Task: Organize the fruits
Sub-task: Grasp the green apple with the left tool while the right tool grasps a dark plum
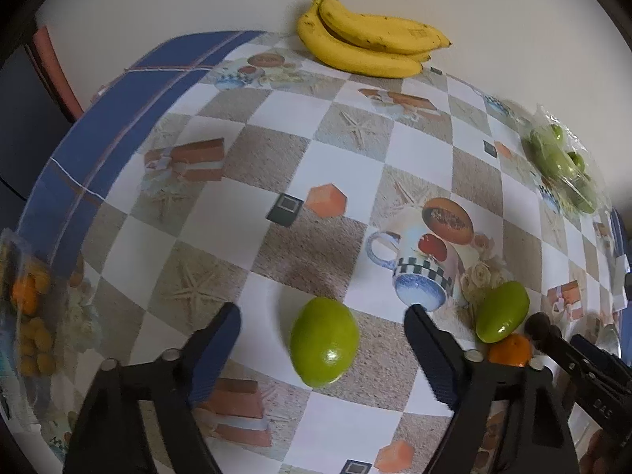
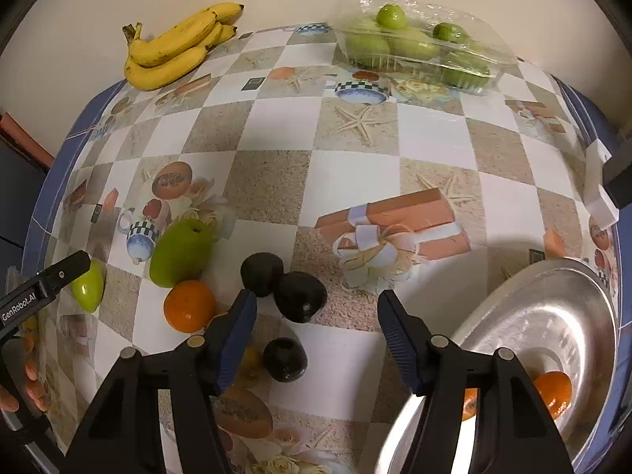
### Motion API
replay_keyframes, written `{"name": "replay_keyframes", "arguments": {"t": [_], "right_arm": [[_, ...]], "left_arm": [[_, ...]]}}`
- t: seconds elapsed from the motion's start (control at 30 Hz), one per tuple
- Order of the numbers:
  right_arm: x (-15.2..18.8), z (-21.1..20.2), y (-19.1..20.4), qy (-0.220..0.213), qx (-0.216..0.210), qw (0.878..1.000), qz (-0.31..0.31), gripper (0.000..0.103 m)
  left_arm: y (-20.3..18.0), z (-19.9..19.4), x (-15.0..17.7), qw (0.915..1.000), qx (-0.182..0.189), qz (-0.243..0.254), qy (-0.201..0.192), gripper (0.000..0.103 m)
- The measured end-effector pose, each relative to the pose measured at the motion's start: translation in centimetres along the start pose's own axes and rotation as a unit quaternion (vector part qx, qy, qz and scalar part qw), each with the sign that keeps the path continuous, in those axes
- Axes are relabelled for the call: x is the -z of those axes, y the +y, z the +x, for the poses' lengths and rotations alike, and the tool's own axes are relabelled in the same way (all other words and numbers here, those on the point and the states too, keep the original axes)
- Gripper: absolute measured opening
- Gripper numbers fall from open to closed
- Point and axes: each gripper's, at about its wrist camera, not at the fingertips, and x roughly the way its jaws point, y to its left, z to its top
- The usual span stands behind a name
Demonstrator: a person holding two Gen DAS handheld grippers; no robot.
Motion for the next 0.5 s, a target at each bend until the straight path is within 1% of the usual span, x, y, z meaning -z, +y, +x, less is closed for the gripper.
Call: {"name": "replay_keyframes", "arguments": {"t": [0.03,0.07,0.13,0.2,0.23,0.3,0.37,0.4,0.43,0.5], "right_arm": [[-0.01,0.16,0.06,0.003,0.001,1.0,-0.001,0.052],[-0.02,0.34,0.11,0.006,0.002,1.0,-0.003,0.049],[-0.03,0.59,0.18,0.01,-0.002,1.0,-0.003,0.046],[-0.05,0.74,0.26,0.012,-0.002,1.0,0.0,0.044],[-0.08,0.8,0.28,0.012,-0.003,1.0,0.0,0.043],[-0.13,0.78,0.32,0.012,-0.003,1.0,-0.001,0.041],[-0.19,0.8,0.35,0.013,-0.004,1.0,-0.002,0.04],[-0.24,0.84,0.34,0.014,-0.005,1.0,-0.002,0.039],[-0.27,0.84,0.35,0.015,-0.006,1.0,-0.002,0.037],[-0.37,0.9,0.44,0.014,-0.012,1.0,-0.001,0.032]], "left_arm": [[-0.05,0.17,0.03,1.0,0.002,-0.001,0.004,0.079],[-0.04,0.26,0.03,1.0,0.002,-0.001,0.006,0.077],[0.03,0.41,0.07,1.0,0.003,-0.002,0.009,0.074],[0.14,0.57,0.13,0.9999,0.003,-0.004,0.013,0.067],[0.22,0.64,0.17,0.9999,0.003,-0.006,0.015,0.066],[0.35,0.78,0.19,0.9998,0.004,-0.009,0.017,0.057],[0.46,0.92,0.23,0.9998,0.002,-0.01,0.019,0.052],[0.49,1.03,0.27,0.9997,0.002,-0.011,0.022,0.046],[0.57,1.1,0.34,0.9996,0.006,-0.014,0.023,0.043],[0.62,1.09,0.4,0.9996,0.008,-0.016,0.024,0.043]]}}
